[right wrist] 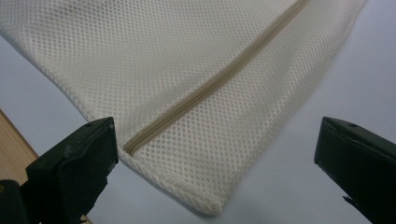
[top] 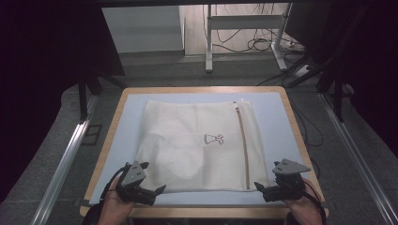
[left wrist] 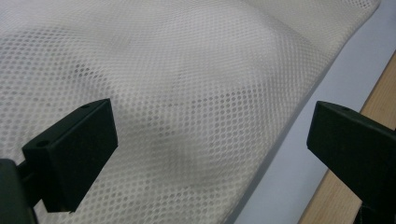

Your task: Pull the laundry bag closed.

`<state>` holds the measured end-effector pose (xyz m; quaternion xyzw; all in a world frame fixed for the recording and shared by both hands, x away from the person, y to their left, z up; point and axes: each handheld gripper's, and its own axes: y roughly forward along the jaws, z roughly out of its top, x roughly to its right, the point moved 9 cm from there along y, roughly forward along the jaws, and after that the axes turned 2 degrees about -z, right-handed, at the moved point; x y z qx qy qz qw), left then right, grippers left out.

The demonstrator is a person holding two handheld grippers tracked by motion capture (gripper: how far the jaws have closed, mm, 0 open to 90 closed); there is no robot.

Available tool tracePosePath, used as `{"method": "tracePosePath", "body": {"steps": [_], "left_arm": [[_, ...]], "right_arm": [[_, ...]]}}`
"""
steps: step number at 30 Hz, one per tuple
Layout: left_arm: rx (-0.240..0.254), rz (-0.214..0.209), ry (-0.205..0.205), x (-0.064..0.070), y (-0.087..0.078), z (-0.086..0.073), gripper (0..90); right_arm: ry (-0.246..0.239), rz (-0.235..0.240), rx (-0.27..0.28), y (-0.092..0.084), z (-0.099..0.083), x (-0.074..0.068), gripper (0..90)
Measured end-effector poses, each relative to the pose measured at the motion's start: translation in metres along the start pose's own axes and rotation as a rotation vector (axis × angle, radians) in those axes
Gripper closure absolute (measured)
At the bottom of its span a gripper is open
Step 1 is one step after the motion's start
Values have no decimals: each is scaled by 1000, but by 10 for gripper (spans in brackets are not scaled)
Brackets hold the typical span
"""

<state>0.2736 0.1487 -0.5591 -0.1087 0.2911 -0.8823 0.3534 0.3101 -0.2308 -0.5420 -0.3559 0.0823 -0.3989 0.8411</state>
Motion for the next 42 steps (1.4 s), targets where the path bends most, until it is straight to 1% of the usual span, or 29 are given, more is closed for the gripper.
{"method": "tracePosePath", "body": {"steps": [13, 18, 27, 30, 34, 39, 42], "left_arm": [[4, 41, -34, -13, -13, -11, 16], [7, 53, -58, -18, -18, -17, 16], [20, 53, -104, -26, -25, -28, 15], [31, 48, -116, -27, -28, -28, 14], [39, 45, -129, -28, -30, -29, 14], [38, 40, -133, -28, -30, -29, 14], [29, 42, -127, -28, -29, -30, 14]], "right_arm": [[21, -18, -7, -11, -13, 3, 0], [38, -21, -10, -15, -18, 5, 0], [65, -18, -31, -17, -28, 6, 0], [72, -13, -42, -17, -30, 7, 0], [82, -16, -44, -18, -31, 7, 0], [84, -14, -46, -18, -32, 7, 0], [83, -12, -47, -18, -32, 8, 0]]}}
